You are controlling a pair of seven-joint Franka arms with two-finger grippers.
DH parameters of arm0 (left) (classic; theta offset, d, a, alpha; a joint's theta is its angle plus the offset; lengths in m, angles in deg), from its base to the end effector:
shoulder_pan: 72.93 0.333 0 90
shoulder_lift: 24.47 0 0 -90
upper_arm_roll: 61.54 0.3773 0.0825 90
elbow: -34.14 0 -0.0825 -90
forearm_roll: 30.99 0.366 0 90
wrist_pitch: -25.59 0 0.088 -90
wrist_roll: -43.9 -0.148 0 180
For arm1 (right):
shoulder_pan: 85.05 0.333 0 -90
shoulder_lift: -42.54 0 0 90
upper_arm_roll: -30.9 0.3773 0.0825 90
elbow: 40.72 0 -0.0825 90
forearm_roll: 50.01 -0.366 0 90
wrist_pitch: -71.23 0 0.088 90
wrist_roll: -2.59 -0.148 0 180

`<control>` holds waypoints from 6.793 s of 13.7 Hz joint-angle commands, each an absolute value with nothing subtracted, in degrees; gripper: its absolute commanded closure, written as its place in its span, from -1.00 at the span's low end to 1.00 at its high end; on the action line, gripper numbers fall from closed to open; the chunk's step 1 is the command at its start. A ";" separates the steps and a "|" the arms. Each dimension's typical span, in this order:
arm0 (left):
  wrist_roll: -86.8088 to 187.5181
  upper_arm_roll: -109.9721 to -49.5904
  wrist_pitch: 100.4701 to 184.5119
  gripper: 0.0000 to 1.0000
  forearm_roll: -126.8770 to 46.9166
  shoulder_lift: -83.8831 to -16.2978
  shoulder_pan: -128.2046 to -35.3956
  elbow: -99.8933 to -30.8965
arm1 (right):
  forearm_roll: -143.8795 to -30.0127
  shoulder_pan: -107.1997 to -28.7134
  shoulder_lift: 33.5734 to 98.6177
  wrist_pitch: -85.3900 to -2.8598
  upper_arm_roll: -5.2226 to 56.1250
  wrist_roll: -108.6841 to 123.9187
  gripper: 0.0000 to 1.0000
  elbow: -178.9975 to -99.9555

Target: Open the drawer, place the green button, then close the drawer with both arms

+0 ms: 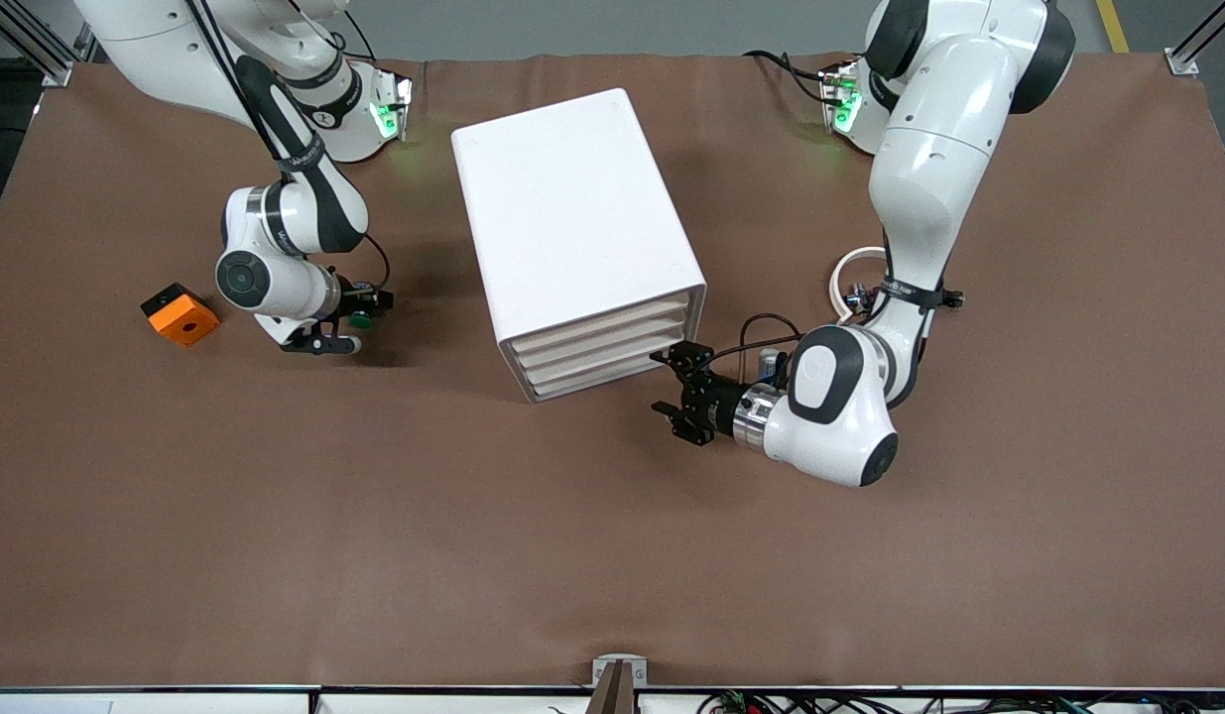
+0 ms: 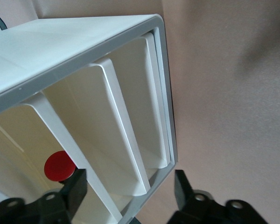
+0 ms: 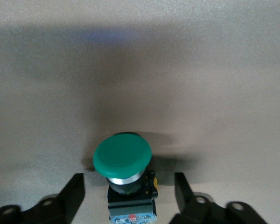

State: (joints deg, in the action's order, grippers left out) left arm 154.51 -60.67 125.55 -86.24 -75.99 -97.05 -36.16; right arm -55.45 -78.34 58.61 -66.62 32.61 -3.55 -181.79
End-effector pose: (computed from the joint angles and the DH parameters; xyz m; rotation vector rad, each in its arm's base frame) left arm 0.6516 -0.4004 0.2567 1.6149 2.2480 -1.4312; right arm 0.4310 0.0677 0.1989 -3.0791 0.0635 0.5308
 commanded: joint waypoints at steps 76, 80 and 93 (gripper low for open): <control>143.05 -67.26 131.58 0.35 -94.18 -88.80 -94.28 -27.12 | -34.67 -57.92 80.16 -46.63 32.04 16.03 1.00 -109.27; 140.51 -67.26 134.13 0.35 -95.49 -88.72 -92.44 -26.94 | -31.20 -53.59 80.25 -46.98 32.13 16.03 1.00 -109.19; 136.63 -67.26 139.06 0.33 -96.91 -88.37 -91.56 -23.60 | -42.43 -50.25 83.41 -48.65 32.48 17.52 1.00 -109.01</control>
